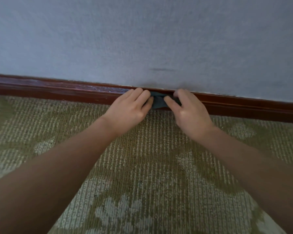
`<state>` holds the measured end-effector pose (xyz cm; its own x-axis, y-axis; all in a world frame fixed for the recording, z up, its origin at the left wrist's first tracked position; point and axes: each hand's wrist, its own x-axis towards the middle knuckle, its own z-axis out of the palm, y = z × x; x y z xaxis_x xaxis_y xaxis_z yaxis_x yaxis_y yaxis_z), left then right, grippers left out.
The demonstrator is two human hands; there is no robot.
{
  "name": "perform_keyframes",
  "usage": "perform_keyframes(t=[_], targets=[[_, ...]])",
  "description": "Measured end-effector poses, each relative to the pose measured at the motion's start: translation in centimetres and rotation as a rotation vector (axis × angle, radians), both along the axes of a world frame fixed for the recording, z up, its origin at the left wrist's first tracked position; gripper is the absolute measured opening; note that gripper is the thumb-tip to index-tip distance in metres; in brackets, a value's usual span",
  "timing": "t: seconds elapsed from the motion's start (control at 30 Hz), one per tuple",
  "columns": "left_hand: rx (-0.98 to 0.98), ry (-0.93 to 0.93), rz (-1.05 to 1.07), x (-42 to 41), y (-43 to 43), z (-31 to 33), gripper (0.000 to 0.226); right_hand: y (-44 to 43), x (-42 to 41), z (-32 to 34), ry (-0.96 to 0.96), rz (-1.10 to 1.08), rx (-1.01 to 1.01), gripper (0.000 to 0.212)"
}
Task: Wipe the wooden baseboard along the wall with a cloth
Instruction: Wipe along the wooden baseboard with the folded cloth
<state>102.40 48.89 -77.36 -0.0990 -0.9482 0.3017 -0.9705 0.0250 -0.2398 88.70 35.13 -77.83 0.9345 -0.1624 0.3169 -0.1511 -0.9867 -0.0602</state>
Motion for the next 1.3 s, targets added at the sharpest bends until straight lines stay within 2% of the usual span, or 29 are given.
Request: perform_keyframes(t=[0.1,0.2,0.37,0.6,0.9,1.07,1.17,1.3], targets=[[0.002,-0.02,0.006,1.1,1.2,-0.4,0.03,1.2,1.0,-0.1,-0.033,0.002,0.064,0.036],[0.059,-0.065,-0.003,2.6,2.9,-0.7,0.032,2.3,3.1,0.0,-0.078,0.069,0.028,0.036],[0.089,-0.003,0.054,2.1,3.7,-0.3,0.034,3.2,3.2,0.4,-0.08,0.055,0.048,0.028],[0.132,-0.048,0.013,0.3,4.7,2.1,0.035,4.4,0.6,0.4,-0.024,-0.001,0.123,0.046],[0.22,-0.045,0.101,-1.6,5.9,6.3,0.029,5.5,0.5,2.7,0.02,0.01,0.251,0.042],[0.121,-0.104,0.059,0.6,4.8,4.7,0.033,4.8,2.2,1.8,-0.024,-0.031,0.252,0.041],[0.084,-0.127,0.03,2.4,3.8,2.9,0.023,4.1,3.6,0.7,-0.077,-0.064,0.208,0.038],[0.0,-0.03,-0.012,4.4,3.4,0.9,0.027,4.0,4.0,-0.5,-0.129,-0.058,0.122,0.036]])
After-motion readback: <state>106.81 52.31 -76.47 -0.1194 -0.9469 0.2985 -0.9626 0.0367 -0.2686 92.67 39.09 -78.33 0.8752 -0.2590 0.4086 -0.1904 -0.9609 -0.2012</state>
